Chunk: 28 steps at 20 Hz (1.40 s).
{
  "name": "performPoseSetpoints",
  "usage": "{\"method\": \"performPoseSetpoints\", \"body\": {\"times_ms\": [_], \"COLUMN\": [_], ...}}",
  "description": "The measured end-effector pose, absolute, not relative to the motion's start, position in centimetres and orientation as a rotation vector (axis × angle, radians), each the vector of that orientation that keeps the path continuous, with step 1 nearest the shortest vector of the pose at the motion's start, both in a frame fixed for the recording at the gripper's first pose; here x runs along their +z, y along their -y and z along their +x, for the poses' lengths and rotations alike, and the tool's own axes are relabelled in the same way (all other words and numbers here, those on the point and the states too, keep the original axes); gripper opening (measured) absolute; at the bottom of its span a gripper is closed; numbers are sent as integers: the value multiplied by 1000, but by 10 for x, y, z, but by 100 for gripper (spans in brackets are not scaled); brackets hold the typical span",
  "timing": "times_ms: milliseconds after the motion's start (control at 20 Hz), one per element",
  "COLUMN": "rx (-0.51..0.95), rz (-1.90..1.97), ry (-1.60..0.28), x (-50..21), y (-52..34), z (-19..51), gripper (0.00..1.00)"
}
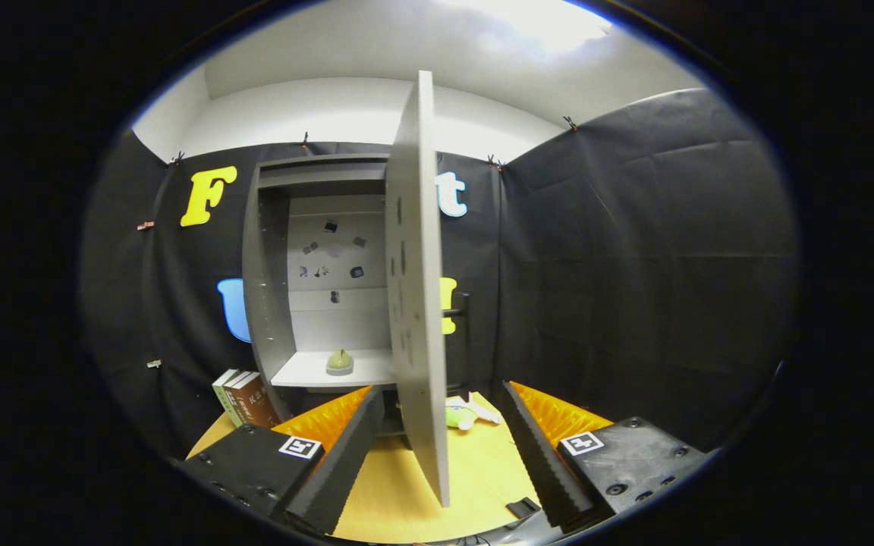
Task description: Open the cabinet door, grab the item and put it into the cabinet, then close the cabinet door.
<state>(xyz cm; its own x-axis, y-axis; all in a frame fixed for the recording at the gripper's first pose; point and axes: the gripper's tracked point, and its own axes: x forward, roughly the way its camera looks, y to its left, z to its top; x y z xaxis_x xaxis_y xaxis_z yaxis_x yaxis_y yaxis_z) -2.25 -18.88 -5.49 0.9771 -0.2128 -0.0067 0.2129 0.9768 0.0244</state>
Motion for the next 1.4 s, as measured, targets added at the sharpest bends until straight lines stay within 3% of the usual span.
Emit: {"method": "performPoseSetpoints", "body": {"times_ms": [350, 800, 1400], "rx": [-88, 164, 165], "rz": [7, 21, 55], "ry": [-35, -42, -40], "x": [-67, -64, -69], "y": [244, 231, 160], "z": [15, 73, 71], "gripper": [99, 97, 96]}}
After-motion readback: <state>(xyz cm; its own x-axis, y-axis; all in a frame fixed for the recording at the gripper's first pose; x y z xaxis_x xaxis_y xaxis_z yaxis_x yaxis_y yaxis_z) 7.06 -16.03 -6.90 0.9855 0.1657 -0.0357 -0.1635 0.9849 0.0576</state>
